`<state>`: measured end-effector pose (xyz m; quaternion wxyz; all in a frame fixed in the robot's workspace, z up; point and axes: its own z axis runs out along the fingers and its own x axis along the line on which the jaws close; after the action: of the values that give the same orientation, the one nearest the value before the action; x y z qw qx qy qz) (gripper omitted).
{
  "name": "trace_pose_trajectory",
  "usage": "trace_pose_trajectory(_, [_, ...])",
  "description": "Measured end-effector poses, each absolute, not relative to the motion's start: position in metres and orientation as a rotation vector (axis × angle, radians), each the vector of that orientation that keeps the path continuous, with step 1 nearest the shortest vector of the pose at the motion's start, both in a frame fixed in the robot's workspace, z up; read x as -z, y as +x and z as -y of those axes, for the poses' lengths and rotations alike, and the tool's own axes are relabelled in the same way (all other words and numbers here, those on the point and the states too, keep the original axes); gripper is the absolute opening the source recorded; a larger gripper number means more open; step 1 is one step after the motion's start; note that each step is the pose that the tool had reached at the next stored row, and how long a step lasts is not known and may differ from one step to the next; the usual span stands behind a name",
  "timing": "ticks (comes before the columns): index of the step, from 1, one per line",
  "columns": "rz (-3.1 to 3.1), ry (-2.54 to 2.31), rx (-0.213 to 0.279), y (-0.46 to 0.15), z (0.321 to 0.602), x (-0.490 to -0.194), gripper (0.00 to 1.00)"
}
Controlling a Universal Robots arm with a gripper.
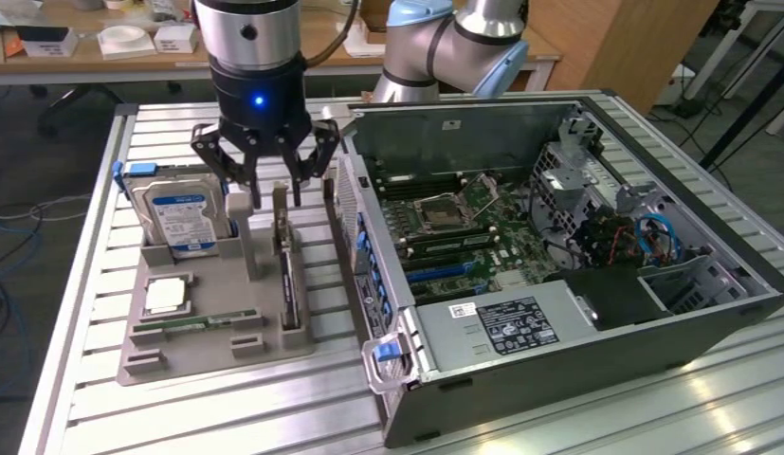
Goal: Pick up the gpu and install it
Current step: 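Pick up the gpu and move the gpu toward the slot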
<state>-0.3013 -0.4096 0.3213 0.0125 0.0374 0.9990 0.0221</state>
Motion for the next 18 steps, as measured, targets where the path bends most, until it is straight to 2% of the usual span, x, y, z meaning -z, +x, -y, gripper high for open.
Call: trace_pose_trajectory(18, [-3.114,0.117,-0.069,-0.3013,0.4096,-0.3125,0.49])
